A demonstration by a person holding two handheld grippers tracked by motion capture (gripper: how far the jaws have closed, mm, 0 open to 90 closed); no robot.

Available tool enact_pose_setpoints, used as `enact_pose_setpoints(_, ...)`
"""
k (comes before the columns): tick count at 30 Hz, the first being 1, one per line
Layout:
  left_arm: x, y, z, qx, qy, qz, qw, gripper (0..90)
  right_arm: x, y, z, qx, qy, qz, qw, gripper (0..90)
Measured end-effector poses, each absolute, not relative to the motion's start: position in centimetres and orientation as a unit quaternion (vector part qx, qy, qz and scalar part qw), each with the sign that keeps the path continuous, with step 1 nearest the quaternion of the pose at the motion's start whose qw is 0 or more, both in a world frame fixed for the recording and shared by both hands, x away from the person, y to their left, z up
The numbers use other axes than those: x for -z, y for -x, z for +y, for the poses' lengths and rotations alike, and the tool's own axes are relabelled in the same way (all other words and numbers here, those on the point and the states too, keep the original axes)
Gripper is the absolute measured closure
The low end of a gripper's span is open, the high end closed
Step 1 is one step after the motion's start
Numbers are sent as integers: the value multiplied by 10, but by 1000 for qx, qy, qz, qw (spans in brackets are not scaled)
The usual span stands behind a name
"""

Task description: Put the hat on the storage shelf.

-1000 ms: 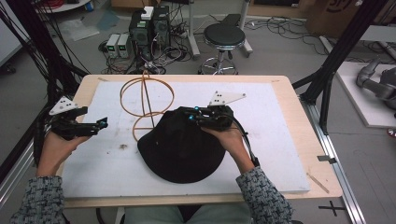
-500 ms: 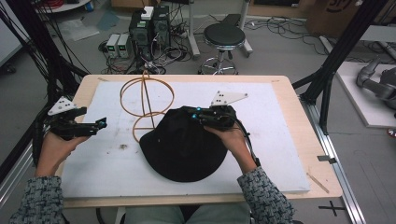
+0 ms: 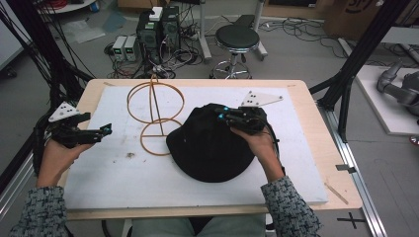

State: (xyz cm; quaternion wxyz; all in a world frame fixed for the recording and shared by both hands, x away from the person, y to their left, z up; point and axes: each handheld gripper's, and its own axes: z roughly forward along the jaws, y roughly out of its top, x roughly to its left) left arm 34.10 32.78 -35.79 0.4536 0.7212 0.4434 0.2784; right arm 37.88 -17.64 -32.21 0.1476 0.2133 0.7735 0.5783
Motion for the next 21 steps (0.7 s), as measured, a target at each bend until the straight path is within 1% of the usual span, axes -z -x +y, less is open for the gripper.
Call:
enact_pose_setpoints(13,359,-342,329,-278,-720,446,453,103,300,-388,-221,-591,-252,742,191,888)
enact_pose_setpoints(21,358,-342,328,-278,-721,444,454,103,284,-395,-235,-595,-264,729,212,888)
